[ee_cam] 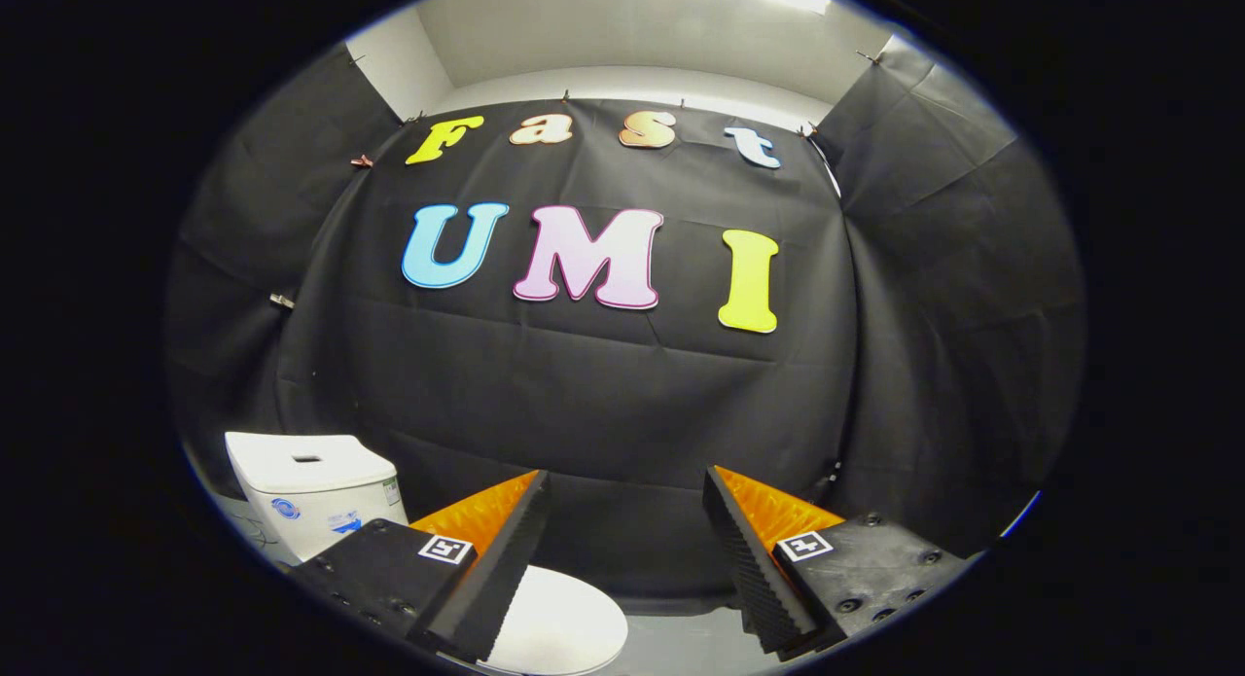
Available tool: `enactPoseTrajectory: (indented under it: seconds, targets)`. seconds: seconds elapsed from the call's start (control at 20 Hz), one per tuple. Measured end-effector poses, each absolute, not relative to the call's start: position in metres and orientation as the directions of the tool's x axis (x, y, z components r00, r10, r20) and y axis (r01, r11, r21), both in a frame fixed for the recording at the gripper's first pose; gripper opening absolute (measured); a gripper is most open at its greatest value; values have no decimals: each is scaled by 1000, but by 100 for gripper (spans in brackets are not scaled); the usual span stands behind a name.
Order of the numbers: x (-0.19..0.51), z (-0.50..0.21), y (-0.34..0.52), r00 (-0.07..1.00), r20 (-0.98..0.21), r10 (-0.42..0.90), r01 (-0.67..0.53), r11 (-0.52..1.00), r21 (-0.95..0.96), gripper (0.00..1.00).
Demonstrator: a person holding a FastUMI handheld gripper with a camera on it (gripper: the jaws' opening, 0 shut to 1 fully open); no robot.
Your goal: Open the toilet lid.
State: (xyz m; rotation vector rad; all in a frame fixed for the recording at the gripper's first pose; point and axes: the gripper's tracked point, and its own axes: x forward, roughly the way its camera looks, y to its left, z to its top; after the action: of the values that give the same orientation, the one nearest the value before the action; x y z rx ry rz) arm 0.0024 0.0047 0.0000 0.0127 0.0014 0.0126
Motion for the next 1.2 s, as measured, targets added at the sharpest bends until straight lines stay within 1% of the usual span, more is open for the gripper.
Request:
enactPoseTrajectory:
  seconds: [0.85,1.05,1.2]
  targets:
    - [3,1,12,999,3,41,-41,999,14,98]
    - [6,-16,12,997,-59,50,-45,996,78,98]
    - [11,-42,5,987,-153,52,-24,983,183,98]
